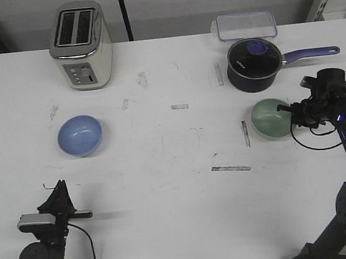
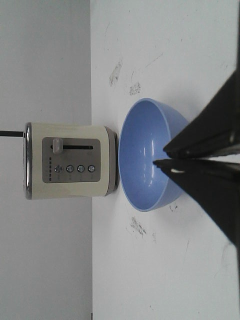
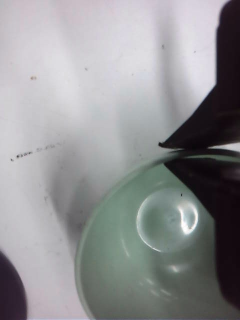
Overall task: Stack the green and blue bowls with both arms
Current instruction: 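Slide the green bowl with the right gripper toward the table center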
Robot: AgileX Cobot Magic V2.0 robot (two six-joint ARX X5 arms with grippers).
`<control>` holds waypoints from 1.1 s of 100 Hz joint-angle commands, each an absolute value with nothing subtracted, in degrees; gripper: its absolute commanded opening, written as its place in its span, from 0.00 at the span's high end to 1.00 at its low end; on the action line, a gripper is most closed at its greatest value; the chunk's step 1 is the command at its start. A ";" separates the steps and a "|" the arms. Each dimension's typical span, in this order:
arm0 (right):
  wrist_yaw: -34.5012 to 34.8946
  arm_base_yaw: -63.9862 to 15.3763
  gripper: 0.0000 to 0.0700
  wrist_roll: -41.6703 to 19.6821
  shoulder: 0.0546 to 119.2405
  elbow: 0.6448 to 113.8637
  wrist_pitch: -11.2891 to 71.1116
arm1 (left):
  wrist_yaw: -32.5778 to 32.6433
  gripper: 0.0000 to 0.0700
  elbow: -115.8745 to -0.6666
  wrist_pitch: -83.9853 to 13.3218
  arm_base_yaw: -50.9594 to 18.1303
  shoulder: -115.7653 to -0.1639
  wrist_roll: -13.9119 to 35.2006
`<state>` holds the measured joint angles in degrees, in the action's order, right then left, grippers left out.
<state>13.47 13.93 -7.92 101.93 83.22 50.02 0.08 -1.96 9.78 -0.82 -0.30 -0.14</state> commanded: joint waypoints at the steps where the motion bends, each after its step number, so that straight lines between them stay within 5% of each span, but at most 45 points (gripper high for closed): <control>1: 13.47 13.93 0.99 -7.66 103.70 84.27 49.47 | 0.05 1.00 -0.67 10.39 -0.71 -0.19 -0.62; 66: 15.73 11.29 0.99 -10.96 100.99 85.95 51.46 | 0.05 1.00 -0.67 10.39 -0.71 -0.19 -0.62; 110: 18.65 -6.04 0.99 -16.40 98.98 85.93 49.74 | 0.05 1.00 -0.67 10.39 -0.71 -0.19 -0.64</control>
<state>18.65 -2.87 -13.85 98.65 84.66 50.57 0.08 -1.96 9.78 -0.82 -0.30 -0.14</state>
